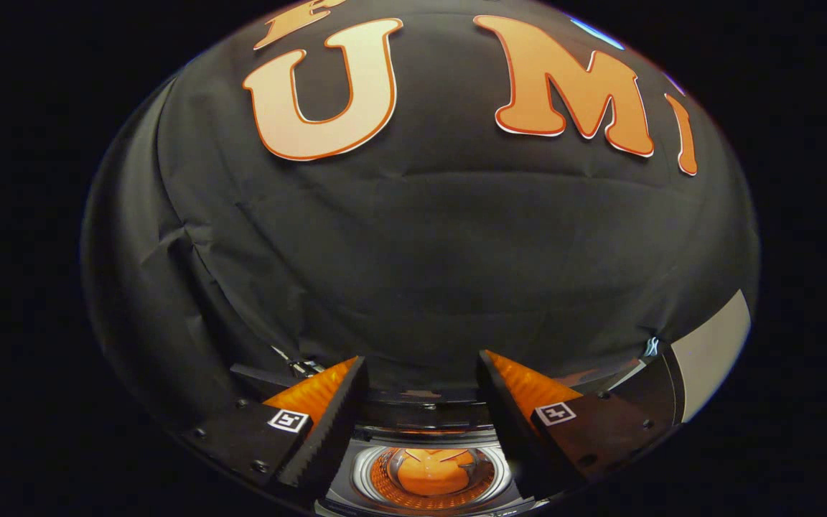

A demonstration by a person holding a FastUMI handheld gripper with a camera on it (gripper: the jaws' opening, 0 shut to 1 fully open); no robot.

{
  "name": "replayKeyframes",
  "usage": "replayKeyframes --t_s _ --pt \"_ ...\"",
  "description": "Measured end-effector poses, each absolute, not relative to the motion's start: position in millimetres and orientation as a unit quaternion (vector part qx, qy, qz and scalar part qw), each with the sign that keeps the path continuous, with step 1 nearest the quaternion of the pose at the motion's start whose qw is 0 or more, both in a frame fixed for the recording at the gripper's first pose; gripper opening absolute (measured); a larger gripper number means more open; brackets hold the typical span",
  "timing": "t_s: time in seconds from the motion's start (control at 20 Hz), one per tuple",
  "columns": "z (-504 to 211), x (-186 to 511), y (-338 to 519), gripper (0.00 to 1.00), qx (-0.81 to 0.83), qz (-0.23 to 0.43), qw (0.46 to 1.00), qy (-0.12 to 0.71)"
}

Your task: Put the clothes into the washing machine and then close the washing machine lid.

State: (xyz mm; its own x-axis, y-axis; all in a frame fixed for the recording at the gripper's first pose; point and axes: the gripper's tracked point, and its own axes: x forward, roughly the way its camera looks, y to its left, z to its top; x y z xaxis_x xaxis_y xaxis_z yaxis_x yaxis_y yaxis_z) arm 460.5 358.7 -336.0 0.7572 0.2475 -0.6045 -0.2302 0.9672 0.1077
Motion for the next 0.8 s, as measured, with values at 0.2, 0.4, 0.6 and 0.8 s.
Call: replayKeyframes --t_s 0.2,0.4,0.6,0.8 --pt "-336 457 357 0.99 0.008 0.114 0.944 0.309" --pt "-335 449 354 0.99 0.008 0.108 0.950 0.292" --pt "-331 430 349 0.99 0.005 0.108 0.952 0.285" --pt "-333 411 348 0.99 0.002 0.108 0.955 0.278"
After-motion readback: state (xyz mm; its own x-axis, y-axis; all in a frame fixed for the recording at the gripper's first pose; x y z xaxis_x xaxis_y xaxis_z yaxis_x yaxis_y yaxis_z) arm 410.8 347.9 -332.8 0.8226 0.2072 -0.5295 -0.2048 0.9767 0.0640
